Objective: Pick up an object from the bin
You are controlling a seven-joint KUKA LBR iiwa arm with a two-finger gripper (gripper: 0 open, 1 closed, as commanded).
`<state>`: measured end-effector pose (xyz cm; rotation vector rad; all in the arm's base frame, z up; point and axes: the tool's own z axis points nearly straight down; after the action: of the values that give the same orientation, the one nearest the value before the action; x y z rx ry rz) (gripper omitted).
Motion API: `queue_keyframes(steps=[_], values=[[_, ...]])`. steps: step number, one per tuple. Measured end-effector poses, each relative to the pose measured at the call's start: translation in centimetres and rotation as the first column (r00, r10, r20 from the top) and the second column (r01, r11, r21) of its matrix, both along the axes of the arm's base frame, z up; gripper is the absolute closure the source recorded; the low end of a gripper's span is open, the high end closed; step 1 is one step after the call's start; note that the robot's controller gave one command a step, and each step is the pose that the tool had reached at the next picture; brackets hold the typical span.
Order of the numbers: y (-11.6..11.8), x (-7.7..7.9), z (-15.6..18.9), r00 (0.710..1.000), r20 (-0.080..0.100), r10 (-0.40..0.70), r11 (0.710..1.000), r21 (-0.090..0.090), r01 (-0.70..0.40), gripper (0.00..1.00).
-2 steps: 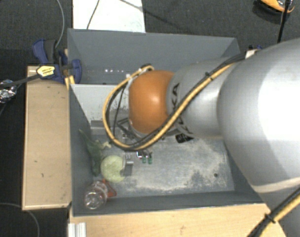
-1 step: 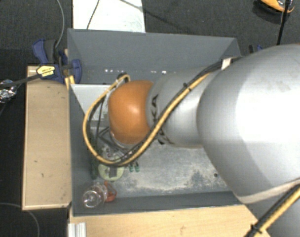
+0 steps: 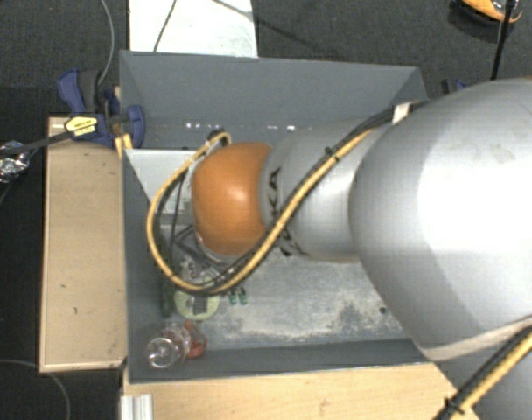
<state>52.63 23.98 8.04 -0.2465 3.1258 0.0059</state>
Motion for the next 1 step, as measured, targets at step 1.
queue_keyframes(steps=[1], values=[[0.22,0.04,0.37,1.000,-0.001,0.015,1.000,-0.001,-0.015,1.00]])
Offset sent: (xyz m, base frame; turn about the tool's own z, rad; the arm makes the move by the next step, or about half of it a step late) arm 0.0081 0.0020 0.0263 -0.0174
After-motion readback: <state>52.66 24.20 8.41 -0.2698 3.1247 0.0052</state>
